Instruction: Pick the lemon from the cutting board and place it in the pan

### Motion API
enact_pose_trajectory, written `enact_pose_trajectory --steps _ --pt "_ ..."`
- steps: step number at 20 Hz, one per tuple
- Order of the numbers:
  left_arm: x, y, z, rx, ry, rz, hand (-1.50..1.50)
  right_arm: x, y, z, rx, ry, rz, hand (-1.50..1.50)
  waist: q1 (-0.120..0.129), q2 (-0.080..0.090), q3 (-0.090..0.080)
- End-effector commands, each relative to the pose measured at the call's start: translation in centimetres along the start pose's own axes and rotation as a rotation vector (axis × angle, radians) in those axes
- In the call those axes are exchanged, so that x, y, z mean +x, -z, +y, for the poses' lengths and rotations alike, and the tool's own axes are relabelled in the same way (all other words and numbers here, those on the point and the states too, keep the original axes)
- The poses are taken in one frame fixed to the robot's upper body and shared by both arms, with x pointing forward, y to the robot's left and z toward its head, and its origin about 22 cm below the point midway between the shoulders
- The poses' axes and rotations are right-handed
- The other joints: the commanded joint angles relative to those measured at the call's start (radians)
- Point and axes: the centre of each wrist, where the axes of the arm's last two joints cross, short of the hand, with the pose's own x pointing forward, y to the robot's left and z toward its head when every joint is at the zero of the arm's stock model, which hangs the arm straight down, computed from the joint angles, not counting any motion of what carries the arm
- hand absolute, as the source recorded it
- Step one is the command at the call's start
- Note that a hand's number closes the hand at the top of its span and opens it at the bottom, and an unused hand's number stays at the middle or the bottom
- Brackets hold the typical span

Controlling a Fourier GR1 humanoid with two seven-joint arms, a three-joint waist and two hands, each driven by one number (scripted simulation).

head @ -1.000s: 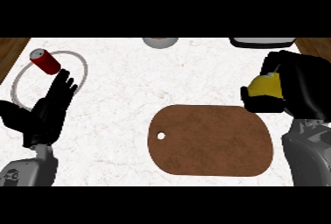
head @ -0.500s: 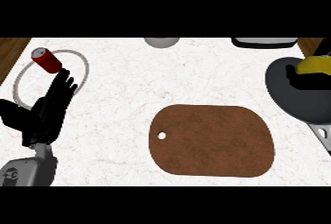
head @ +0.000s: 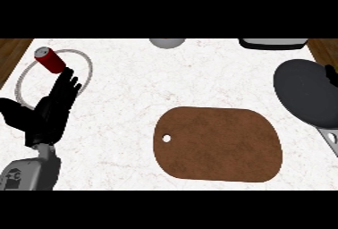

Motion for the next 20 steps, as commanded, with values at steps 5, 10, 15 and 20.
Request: enact_pose_trajectory --steps 5,10,15,20 --pt "0.0 0.1 -0.6 -0.018 0.017 -0.011 0.0 -4.2 0.6 5.1 0.08 0.053 -0.061 1.5 0.025 0.008 0.002" --pt "-0.3 -0.1 -0.9 -0.027 -0.007 -0.003 0.0 -4.7 -0.1 7.8 0.111 -0.017 -0.019 1.5 0.037 0.013 0.002" --pt "1.0 0.1 -1.8 -0.058 0.001 -0.035 0.0 -8.6 -1.7 7.0 0.218 0.083 0.222 -1.5 0.049 0.023 0.005" --pt "-0.2 0.0 -1.2 -0.031 0.003 -0.023 0.0 -8.5 -3.1 9.1 0.282 0.147 0.19 -1.5 0.045 0.021 0.005"
